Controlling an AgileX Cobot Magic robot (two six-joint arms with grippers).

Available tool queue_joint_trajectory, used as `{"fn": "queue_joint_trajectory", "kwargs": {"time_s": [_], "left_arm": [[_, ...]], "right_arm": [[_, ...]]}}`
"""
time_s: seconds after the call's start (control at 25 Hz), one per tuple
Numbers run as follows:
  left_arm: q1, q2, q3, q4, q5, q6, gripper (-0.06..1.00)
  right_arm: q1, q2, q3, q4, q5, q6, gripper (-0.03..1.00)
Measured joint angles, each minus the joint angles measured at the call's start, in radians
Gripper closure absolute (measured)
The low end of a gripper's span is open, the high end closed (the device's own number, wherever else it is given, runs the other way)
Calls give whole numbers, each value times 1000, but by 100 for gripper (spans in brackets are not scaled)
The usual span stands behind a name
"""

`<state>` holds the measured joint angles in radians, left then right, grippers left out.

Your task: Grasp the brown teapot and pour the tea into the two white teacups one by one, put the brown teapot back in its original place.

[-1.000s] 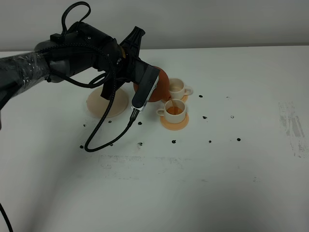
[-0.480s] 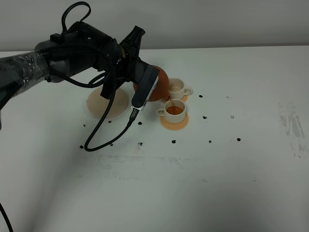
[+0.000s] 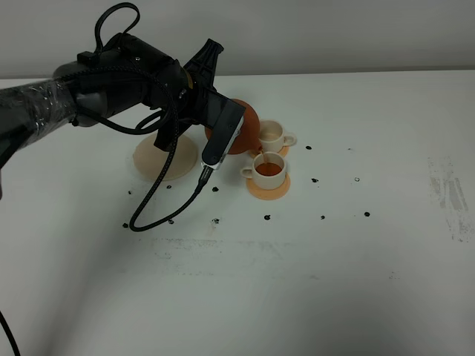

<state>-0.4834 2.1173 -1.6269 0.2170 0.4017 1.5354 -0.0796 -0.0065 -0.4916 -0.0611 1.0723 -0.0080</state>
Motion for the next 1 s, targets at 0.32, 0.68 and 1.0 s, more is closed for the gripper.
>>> {"fn": "queue_joint_trajectory", "kwargs": {"time_s": [0.32, 0.68, 1.0], "left_arm": [[-1, 0, 0, 5, 0, 0, 84], [-2, 0, 0, 25, 0, 0, 84], [-3, 0, 0, 32, -1, 2, 84]], "right_arm": [[0, 0, 0, 0, 0, 0, 52], [0, 0, 0, 0, 0, 0, 52], [0, 0, 0, 0, 0, 0, 52]]}}
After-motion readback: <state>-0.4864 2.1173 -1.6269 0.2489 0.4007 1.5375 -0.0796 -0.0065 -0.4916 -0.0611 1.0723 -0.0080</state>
